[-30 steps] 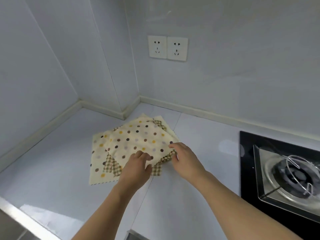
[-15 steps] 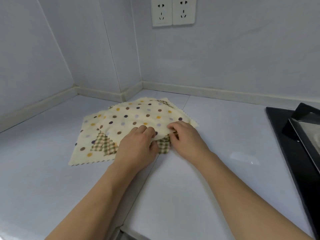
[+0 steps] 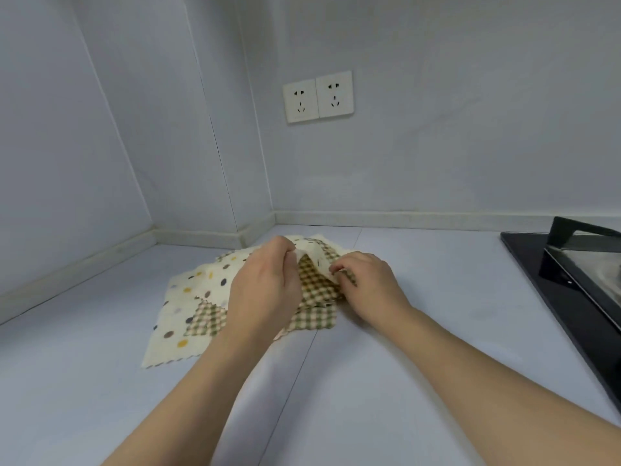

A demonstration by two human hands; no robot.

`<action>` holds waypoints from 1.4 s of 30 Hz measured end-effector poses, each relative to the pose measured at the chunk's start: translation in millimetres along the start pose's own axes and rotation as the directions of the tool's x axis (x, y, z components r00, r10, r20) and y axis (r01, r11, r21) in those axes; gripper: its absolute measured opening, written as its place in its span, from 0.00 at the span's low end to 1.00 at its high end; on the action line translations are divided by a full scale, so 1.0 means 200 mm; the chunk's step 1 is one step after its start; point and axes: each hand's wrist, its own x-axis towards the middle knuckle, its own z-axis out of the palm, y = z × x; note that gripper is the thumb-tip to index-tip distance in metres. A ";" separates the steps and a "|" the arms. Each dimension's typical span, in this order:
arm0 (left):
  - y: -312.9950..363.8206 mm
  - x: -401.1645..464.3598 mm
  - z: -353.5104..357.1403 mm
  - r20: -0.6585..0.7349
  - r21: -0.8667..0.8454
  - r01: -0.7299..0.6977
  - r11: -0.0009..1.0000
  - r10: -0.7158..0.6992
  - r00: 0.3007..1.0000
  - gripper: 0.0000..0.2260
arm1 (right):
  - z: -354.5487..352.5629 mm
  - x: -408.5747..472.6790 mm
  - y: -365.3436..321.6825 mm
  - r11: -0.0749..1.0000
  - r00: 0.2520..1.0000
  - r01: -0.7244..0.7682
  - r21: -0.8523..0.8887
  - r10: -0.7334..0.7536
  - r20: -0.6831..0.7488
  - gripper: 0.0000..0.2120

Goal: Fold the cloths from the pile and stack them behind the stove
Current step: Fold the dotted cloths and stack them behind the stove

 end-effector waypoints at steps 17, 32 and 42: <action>-0.01 0.06 -0.09 0.019 -0.219 0.129 0.967 -0.128 0.992 0.06 | 0.02 -0.05 -0.08 0.986 1.000 -0.007 -0.166 0.003 -0.026 0.07; 0.33 0.00 -0.59 0.024 -0.249 0.088 0.965 -0.084 0.996 0.06 | -0.68 -0.20 -0.48 0.994 0.872 0.105 -0.033 -0.108 -0.478 0.08; 0.55 0.05 -0.92 0.093 -0.238 0.019 0.971 0.003 0.996 0.10 | -1.20 -0.34 -0.69 0.923 0.859 0.126 -0.363 -0.285 -0.426 0.10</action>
